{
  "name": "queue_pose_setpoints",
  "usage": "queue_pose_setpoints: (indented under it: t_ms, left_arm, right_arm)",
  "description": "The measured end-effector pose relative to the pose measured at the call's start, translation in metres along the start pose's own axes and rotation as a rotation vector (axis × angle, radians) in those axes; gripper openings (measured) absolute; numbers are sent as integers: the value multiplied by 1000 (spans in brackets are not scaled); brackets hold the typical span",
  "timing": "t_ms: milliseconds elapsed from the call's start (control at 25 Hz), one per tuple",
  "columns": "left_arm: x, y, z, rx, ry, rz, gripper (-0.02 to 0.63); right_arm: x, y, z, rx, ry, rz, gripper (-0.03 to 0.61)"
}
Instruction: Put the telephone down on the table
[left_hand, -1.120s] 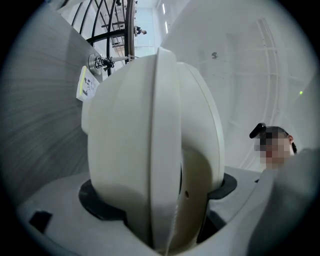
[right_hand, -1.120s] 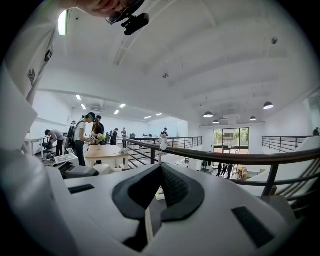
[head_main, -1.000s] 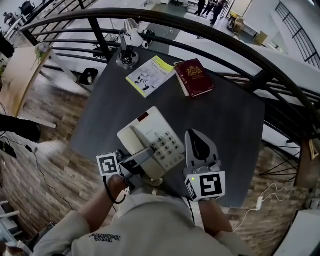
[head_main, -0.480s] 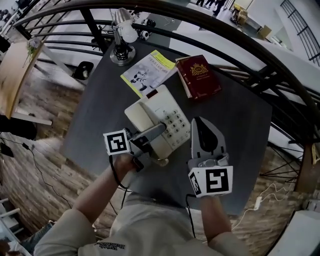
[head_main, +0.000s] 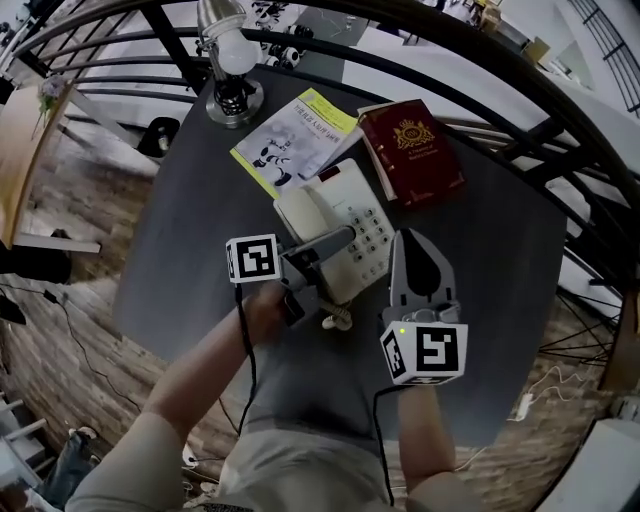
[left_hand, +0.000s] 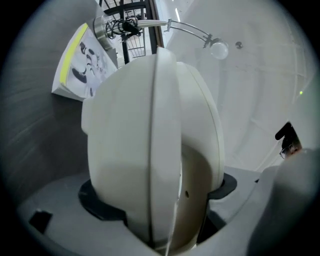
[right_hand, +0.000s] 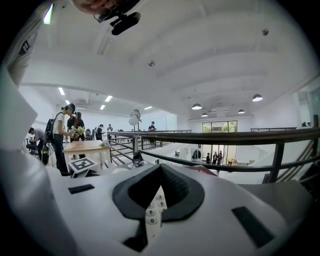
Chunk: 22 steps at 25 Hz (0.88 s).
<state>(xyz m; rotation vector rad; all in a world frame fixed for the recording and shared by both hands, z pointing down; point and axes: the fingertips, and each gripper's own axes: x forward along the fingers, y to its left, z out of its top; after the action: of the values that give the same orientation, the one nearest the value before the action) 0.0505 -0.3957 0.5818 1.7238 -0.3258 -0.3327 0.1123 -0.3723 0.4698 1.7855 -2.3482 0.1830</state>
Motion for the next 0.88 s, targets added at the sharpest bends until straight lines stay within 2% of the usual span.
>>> queue_pose_setpoints:
  t_ms: [200, 400, 640, 880]
  left_arm:
    - [20, 37, 8, -18, 16, 46, 460]
    - [30, 70, 7, -27, 37, 135, 462]
    - [41, 76, 12, -4, 34, 163, 460]
    - [39, 79, 13, -93, 16, 266, 462]
  right_arm:
    - [18, -14, -38, 49, 42, -31, 2]
    - [26, -23, -61, 78, 73, -44, 2]
    - [27, -26, -75, 139, 88, -42, 2]
    - [17, -21, -84, 178, 117, -31, 2]
